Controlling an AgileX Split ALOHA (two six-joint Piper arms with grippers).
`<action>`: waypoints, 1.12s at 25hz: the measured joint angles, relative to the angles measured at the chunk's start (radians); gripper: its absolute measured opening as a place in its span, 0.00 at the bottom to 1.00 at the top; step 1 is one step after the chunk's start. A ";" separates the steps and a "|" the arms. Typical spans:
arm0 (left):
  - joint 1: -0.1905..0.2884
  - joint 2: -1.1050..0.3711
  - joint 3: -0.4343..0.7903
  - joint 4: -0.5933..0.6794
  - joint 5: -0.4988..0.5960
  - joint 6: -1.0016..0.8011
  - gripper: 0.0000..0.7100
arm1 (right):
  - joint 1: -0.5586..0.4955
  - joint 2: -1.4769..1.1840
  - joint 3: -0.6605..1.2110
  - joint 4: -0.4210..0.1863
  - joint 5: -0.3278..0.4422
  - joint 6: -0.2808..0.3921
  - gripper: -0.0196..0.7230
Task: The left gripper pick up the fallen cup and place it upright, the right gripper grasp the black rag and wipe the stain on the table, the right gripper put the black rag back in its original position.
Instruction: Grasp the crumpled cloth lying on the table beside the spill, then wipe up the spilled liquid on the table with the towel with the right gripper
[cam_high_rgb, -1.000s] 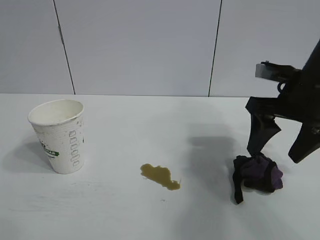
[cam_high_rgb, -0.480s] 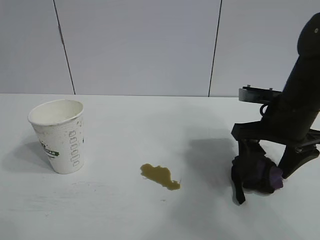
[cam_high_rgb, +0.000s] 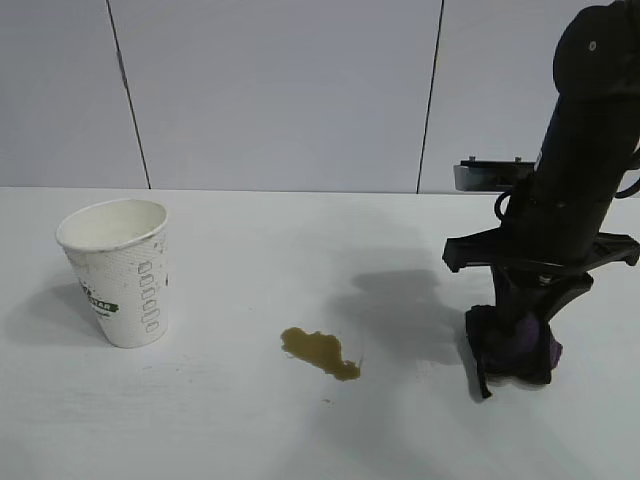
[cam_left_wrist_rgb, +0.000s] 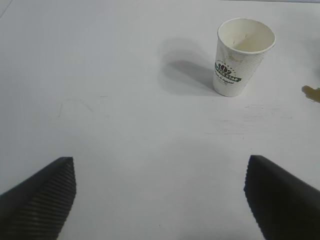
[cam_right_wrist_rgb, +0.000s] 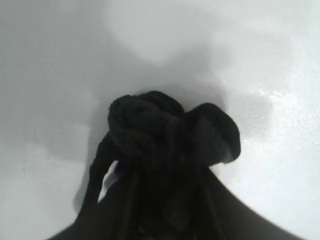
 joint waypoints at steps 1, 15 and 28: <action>0.000 0.000 0.000 0.000 0.000 0.000 0.92 | 0.000 0.000 0.000 0.022 0.000 0.000 0.16; 0.000 0.000 0.000 0.000 0.000 0.000 0.92 | 0.340 -0.003 -0.083 0.224 -0.151 -0.007 0.16; 0.000 0.000 0.000 0.000 0.000 0.000 0.92 | 0.425 0.143 -0.126 0.228 -0.390 0.082 0.16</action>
